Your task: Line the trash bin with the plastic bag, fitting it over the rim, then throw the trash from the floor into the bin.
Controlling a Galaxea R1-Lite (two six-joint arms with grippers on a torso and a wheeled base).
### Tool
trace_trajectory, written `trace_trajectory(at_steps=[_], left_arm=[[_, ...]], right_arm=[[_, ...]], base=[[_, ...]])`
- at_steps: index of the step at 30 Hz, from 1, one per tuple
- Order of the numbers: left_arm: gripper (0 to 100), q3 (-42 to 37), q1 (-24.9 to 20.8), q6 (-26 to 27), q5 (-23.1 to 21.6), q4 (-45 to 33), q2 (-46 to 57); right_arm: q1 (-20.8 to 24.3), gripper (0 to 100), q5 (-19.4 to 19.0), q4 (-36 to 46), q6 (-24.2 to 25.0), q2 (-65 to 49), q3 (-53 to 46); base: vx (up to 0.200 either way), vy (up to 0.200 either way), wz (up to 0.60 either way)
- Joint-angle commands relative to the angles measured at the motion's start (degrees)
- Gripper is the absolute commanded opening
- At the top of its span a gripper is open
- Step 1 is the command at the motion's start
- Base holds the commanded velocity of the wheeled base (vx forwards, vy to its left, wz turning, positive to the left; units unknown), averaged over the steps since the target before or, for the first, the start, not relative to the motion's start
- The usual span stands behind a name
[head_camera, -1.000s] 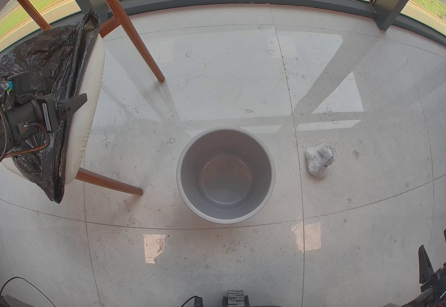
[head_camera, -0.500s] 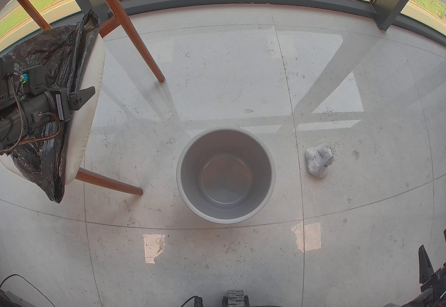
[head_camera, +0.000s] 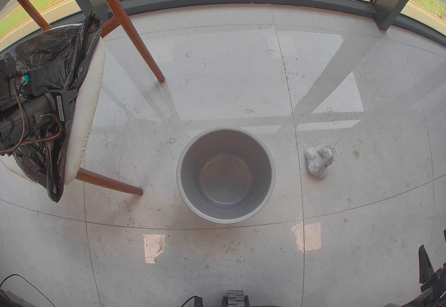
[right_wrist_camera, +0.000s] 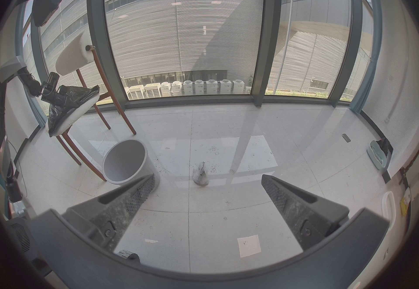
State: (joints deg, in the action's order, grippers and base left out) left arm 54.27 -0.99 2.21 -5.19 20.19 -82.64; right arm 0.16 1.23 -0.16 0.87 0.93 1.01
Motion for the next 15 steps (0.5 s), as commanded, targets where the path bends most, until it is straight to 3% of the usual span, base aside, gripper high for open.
trace_trajectory(at_steps=[1,12,15], left_arm=[[0,0.40,0.02,-0.01,0.01,-0.15,0.11],[0,3.12,-0.07,-3.44,-0.96,-1.91,0.99],[0,7.08,-0.16,-10.64,-6.41,-8.23,2.66]], right_arm=[[0.02,100,0.00,-0.02,0.01,-0.93,-1.01],[0.02,100,0.00,-0.02,0.01,-0.93,-1.01],[0.02,100,0.00,-0.02,-0.07,-0.93,-1.01]], base=[[0.000,0.000,0.00],[0.000,0.000,0.00],[0.000,0.000,0.00]])
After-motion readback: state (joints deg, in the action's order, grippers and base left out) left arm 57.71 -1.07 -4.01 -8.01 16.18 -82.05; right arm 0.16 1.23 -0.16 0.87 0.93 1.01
